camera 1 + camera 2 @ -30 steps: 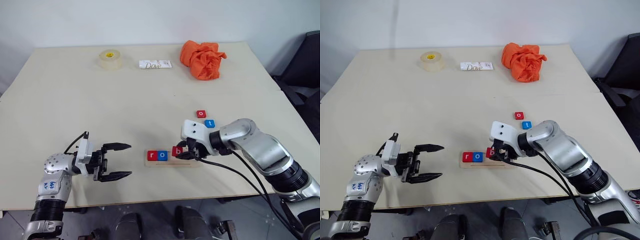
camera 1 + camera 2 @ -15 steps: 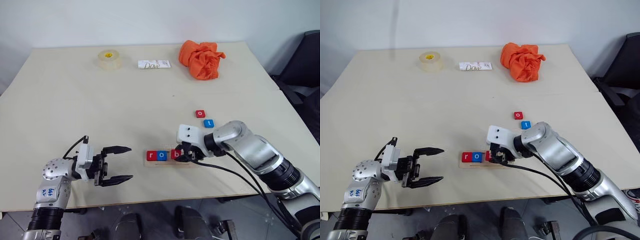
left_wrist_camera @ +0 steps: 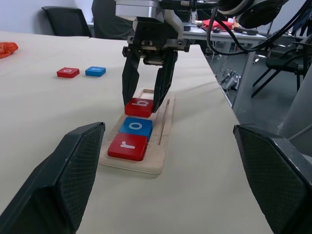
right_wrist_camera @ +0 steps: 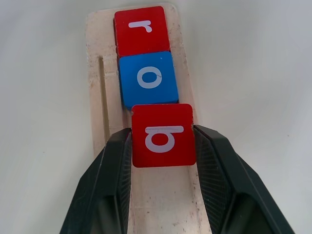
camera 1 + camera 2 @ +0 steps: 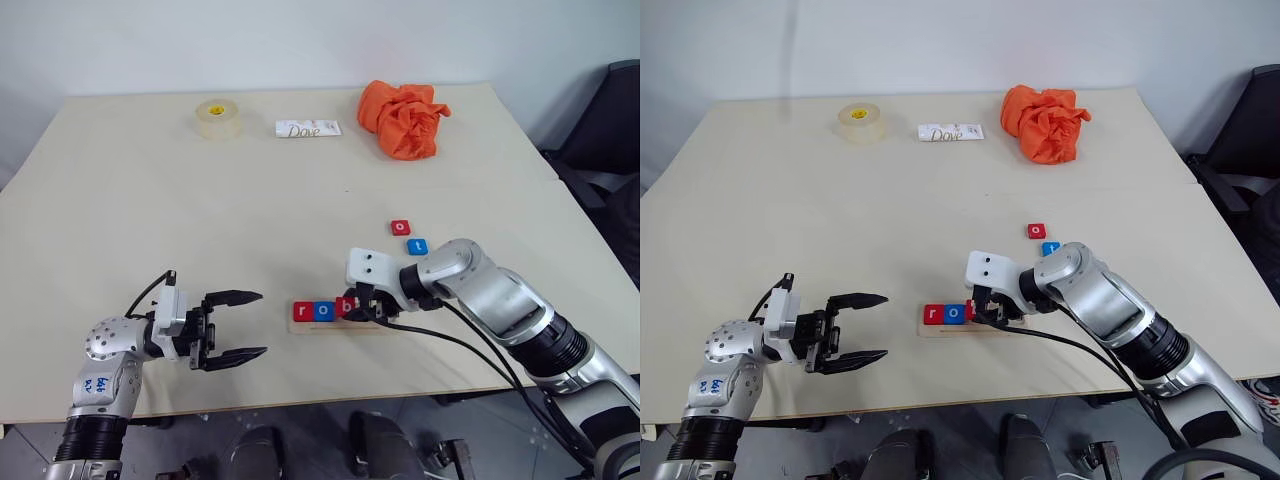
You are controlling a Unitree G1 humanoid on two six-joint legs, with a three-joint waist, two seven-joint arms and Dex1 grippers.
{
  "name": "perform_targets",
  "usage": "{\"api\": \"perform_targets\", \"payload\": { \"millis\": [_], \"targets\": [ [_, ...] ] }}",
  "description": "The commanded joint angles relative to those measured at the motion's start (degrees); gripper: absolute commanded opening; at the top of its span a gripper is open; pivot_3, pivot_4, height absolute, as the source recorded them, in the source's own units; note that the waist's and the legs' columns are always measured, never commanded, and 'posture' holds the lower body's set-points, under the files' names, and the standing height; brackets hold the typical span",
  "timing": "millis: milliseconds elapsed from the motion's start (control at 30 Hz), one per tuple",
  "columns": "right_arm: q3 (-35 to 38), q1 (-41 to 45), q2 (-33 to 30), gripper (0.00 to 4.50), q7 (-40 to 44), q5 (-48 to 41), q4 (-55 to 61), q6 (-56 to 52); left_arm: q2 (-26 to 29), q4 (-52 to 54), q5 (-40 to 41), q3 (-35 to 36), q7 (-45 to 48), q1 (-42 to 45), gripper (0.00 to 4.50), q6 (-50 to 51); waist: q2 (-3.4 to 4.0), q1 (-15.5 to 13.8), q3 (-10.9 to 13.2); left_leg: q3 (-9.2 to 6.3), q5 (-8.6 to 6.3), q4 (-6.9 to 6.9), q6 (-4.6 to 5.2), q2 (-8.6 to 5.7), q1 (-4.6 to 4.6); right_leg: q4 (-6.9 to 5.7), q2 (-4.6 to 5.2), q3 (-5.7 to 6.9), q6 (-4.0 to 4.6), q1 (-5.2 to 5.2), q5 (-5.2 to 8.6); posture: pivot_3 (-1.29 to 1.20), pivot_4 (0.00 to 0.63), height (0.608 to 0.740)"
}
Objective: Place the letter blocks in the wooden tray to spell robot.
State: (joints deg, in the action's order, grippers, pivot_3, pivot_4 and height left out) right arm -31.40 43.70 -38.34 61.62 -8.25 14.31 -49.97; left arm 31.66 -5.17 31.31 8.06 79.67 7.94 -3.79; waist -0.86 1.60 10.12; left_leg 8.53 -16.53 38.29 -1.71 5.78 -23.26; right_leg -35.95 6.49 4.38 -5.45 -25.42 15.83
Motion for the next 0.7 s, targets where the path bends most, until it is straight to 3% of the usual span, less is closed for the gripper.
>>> {"api": "perform_targets", "payload": {
  "millis": [33, 100, 400, 667, 700],
  "targets": [
    [-0.65, 0.56, -0.02, 1.46, 0.94, 0.15, 2.16, 0.64, -0.10, 1.59, 1.25, 0.73, -0.14, -0.40, 4.50, -0.65, 0.00, 0.00, 0.00, 0.00, 0.00, 0.00, 0.00, 0.00, 0.00, 0.00, 0.00, 0.00, 0.00, 0.00, 0.00, 0.00, 0.150, 0.740],
    [-1.03, 0.23, -0.25, 1.46, 1.11, 0.18, 2.64, 0.44, -0.14, 1.51, 1.21, 0.76, -0.24, -0.34, 4.50, -0.73, 0.00, 0.01, 0.00, 0.00, 0.00, 0.00, 0.00, 0.00, 0.00, 0.00, 0.00, 0.00, 0.00, 0.00, 0.00, 0.00, 0.150, 0.740],
    [-0.83, 0.84, 0.64, 4.47, -0.32, 0.97, 2.01, 0.77, -0.20, 0.70, 0.97, 0.84, -0.41, 0.35, 4.50, -1.08, 0.00, 0.02, 0.00, 0.00, 0.00, 0.00, 0.00, 0.01, 0.00, 0.00, 0.00, 0.00, 0.00, -0.01, 0.00, 0.00, 0.150, 0.740],
    [3.34, -0.05, -1.05, 4.47, 0.33, -1.97, 5.43, -0.36, -0.45, -0.36, 0.72, 0.57, -0.31, 1.53, 4.50, -1.21, 0.00, -0.02, 0.00, 0.00, 0.00, -0.01, 0.00, 0.00, 0.00, 0.00, 0.00, 0.00, 0.00, -0.01, 0.00, 0.00, 0.150, 0.740],
    [4.45, -0.75, -1.38, 4.30, 0.72, -3.02, 6.42, -0.41, -0.51, -0.60, 0.67, 0.49, -0.24, 1.77, 4.50, -1.24, 0.00, -0.02, 0.00, 0.00, 0.00, -0.01, 0.00, 0.00, -0.01, 0.01, 0.00, 0.00, 0.00, -0.01, 0.00, 0.00, 0.150, 0.740]
  ]
}}
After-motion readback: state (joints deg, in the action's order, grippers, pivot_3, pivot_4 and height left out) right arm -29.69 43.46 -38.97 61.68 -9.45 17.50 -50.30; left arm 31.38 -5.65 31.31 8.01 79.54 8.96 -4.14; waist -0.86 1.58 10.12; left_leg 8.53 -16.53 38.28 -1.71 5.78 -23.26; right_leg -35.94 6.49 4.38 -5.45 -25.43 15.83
